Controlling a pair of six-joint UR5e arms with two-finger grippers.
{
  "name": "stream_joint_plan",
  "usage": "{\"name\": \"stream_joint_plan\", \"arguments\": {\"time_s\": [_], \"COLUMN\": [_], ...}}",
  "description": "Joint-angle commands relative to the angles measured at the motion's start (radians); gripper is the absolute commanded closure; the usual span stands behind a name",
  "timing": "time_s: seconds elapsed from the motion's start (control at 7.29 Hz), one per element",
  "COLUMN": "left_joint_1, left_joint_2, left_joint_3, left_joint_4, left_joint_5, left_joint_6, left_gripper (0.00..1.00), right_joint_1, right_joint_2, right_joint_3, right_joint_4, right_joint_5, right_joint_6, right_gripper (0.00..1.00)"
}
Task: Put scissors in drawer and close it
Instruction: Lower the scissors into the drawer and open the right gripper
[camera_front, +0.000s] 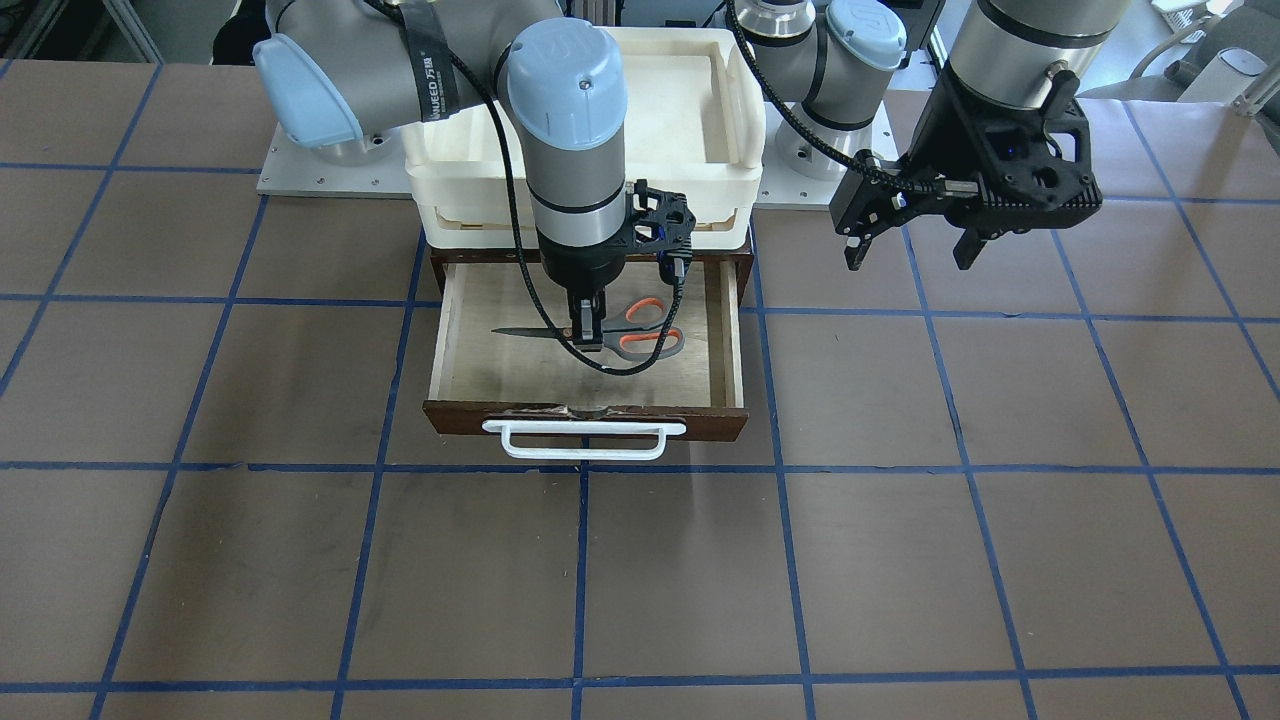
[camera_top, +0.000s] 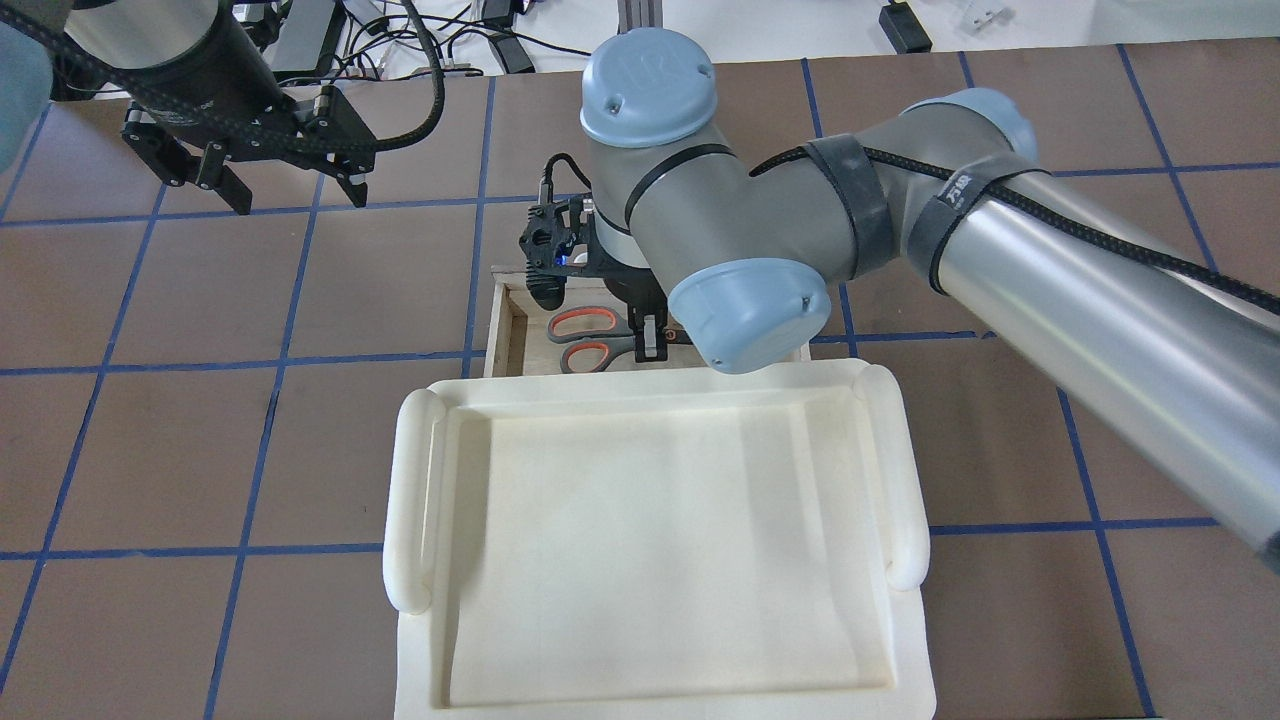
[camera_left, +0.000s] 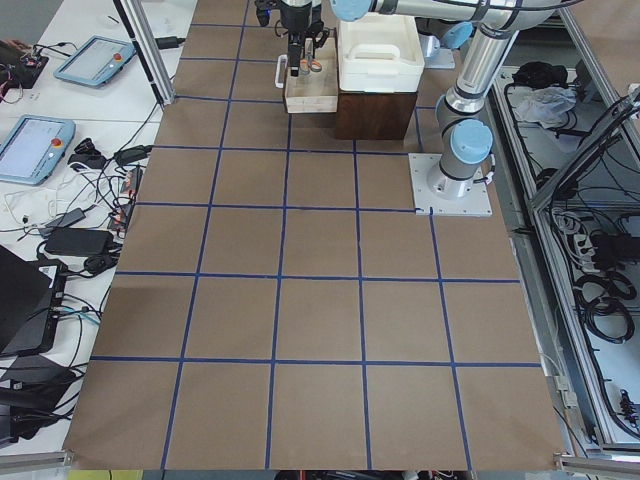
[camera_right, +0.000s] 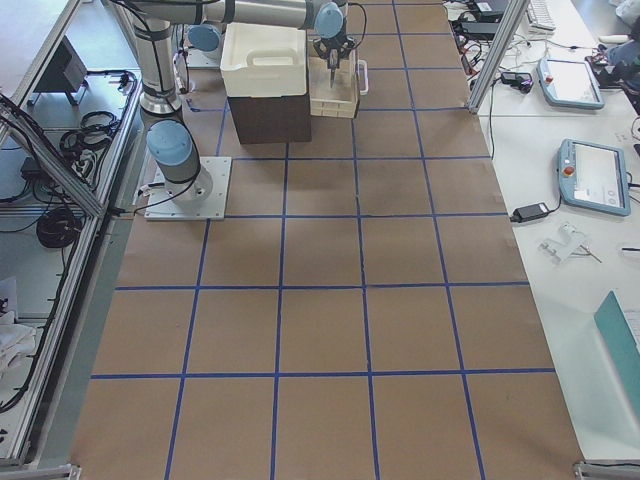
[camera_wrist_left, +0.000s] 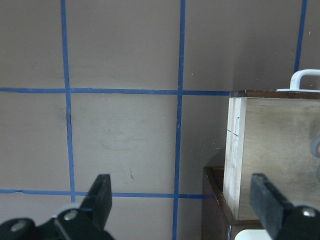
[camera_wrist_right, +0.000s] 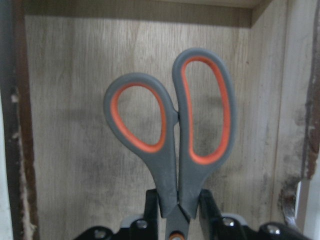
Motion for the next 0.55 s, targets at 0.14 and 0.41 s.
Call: {"name": "stream_joint_plan", "arguments": {"time_s": [0.14,0.41], "left_joint_1": [0.0,0.0], "left_joint_2": [0.002,0.0], "left_joint_3": [0.0,0.0], "left_joint_4": [0.0,0.0], "left_joint_5": [0.002,0.0], "left_joint_6": [0.0,0.0], "left_gripper": [0.0,0.0], "right_joint_1": [0.014,0.014], "right_joint_2": [0.007,0.007], "right_joint_3": [0.007,0.009], "right_joint_4": [0.002,0.005], "right_joint_5": [0.002,0.002], "right_joint_6": [0.015,0.024], "right_gripper": [0.86,0.83]}}
